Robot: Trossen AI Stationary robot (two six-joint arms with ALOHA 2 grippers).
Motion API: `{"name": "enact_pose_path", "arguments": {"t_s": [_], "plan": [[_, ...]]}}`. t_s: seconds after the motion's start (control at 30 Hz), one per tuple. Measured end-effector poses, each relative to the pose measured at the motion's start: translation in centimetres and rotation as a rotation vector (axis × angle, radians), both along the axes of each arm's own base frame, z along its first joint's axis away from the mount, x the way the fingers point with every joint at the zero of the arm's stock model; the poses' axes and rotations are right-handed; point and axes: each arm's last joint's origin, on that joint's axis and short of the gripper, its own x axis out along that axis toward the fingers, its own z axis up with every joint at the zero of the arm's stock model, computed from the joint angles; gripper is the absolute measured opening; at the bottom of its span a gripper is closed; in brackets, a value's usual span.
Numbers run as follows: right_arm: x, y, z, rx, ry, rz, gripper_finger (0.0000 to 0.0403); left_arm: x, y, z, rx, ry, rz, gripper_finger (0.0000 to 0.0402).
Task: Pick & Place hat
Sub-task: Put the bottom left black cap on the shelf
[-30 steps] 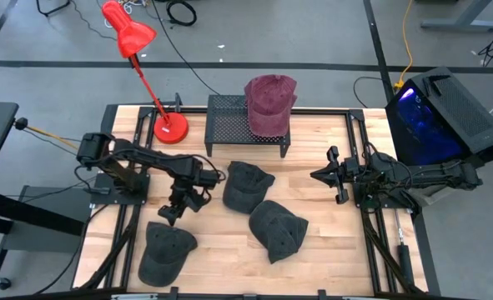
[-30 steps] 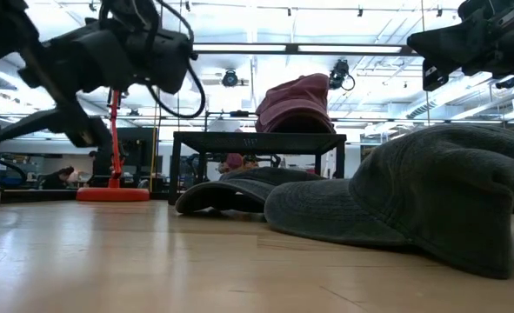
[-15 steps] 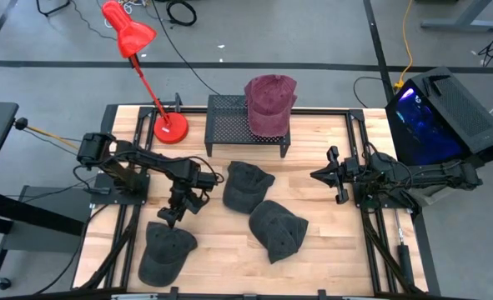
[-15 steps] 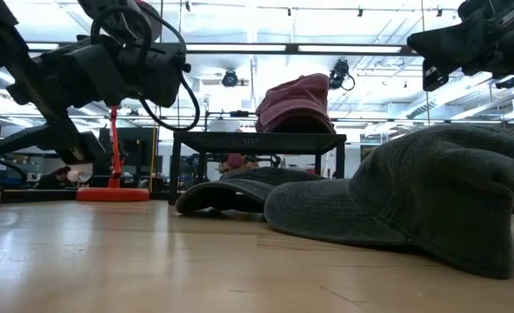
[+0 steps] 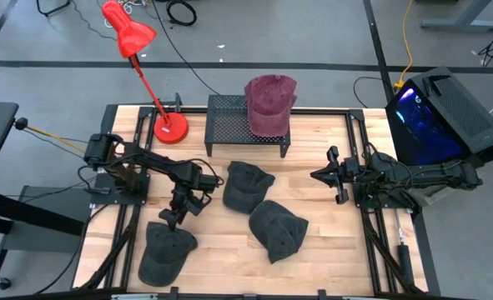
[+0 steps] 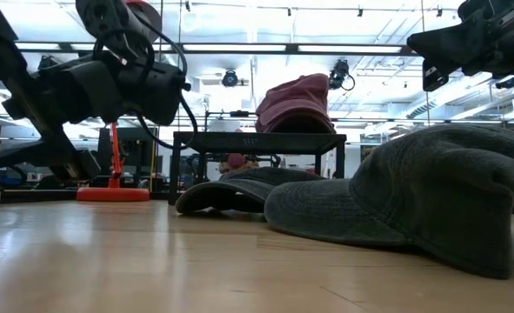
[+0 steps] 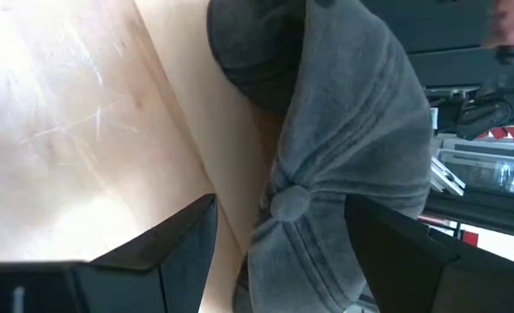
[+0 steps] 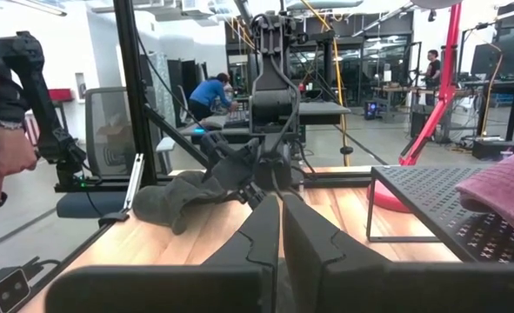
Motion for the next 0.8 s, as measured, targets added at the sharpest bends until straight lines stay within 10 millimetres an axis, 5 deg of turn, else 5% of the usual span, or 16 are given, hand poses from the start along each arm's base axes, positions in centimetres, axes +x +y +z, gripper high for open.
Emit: {"name": "enact_pose_path", "arguments": {"t_s": [0.8], "plan": [[0.0, 0.0, 0.0, 0.000, -0.001, 0.000, 0.0023, 0.1, -1.6, -0.7, -0.021, -0.001, -0.049, 0.0235]]}}
